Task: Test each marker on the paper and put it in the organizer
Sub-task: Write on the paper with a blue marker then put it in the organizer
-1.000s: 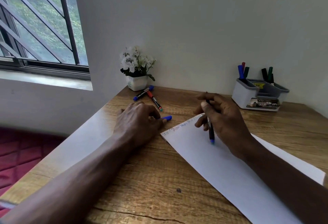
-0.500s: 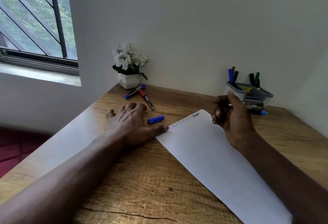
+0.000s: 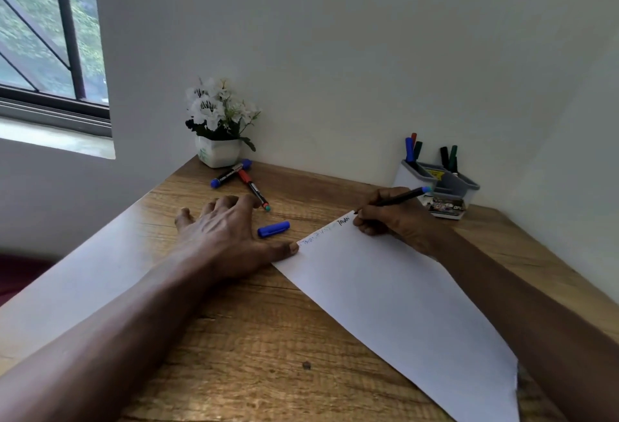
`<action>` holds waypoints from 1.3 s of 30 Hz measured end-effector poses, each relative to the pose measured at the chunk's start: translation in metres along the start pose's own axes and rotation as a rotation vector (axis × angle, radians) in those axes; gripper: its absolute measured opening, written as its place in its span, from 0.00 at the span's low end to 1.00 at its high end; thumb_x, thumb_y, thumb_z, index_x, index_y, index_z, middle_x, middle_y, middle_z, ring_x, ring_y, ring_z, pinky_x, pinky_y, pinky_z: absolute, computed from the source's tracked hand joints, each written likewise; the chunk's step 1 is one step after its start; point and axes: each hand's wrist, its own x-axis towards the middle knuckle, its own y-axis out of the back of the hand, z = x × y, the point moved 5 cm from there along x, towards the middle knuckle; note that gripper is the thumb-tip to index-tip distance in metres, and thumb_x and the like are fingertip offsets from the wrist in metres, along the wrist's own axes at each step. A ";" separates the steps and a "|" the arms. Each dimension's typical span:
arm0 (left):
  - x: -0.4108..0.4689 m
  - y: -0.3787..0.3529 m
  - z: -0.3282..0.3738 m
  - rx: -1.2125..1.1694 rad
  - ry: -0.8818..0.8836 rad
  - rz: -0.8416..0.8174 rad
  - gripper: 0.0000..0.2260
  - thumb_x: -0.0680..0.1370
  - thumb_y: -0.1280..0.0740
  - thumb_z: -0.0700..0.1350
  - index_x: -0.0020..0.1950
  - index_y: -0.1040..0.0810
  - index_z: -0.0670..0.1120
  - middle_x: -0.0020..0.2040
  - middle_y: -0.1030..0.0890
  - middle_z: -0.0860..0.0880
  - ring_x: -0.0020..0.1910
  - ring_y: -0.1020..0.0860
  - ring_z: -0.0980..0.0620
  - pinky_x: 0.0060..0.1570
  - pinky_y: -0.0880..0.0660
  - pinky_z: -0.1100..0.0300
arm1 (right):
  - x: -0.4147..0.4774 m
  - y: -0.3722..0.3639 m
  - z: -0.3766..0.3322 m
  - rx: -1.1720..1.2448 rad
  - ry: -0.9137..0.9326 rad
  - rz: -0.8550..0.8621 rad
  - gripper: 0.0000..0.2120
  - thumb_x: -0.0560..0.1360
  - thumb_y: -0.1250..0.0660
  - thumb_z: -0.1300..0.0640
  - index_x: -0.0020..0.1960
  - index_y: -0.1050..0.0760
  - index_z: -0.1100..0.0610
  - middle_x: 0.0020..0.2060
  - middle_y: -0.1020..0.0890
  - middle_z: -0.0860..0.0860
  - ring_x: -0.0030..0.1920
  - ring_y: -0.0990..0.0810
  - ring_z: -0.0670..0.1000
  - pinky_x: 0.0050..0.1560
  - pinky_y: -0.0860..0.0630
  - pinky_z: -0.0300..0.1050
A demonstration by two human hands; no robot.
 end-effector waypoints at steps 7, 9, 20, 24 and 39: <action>0.001 0.000 0.000 -0.005 0.000 -0.009 0.47 0.65 0.38 0.80 0.79 0.39 0.58 0.80 0.36 0.48 0.78 0.38 0.44 0.76 0.49 0.36 | 0.010 -0.009 0.003 -0.171 0.074 0.080 0.06 0.74 0.27 0.63 0.41 0.22 0.61 0.26 0.21 0.54 0.24 0.26 0.48 0.23 0.30 0.38; 0.002 0.000 0.000 -0.005 -0.001 -0.017 0.48 0.65 0.38 0.80 0.79 0.40 0.58 0.80 0.36 0.48 0.78 0.39 0.44 0.76 0.49 0.36 | 0.012 -0.010 0.004 -0.179 0.092 0.100 0.07 0.75 0.27 0.61 0.40 0.22 0.61 0.25 0.22 0.54 0.22 0.27 0.47 0.22 0.31 0.38; 0.000 0.000 0.001 -0.005 0.002 -0.007 0.46 0.65 0.38 0.80 0.78 0.39 0.59 0.80 0.36 0.48 0.78 0.38 0.45 0.75 0.48 0.37 | 0.012 -0.009 0.006 -0.199 0.110 0.127 0.08 0.73 0.26 0.63 0.37 0.23 0.60 0.22 0.24 0.49 0.22 0.28 0.45 0.24 0.31 0.37; 0.001 0.000 0.001 -0.008 0.007 -0.012 0.46 0.65 0.38 0.80 0.78 0.39 0.59 0.80 0.36 0.48 0.78 0.38 0.45 0.75 0.48 0.37 | 0.011 -0.010 0.006 -0.173 0.113 0.113 0.08 0.74 0.27 0.64 0.37 0.23 0.59 0.23 0.23 0.49 0.22 0.28 0.45 0.24 0.31 0.37; 0.002 0.000 0.000 -0.009 0.015 -0.022 0.46 0.64 0.38 0.80 0.78 0.38 0.59 0.80 0.37 0.49 0.79 0.39 0.45 0.76 0.48 0.37 | 0.011 -0.009 0.007 -0.193 0.107 0.108 0.04 0.73 0.27 0.65 0.41 0.22 0.62 0.25 0.21 0.52 0.23 0.26 0.46 0.24 0.30 0.37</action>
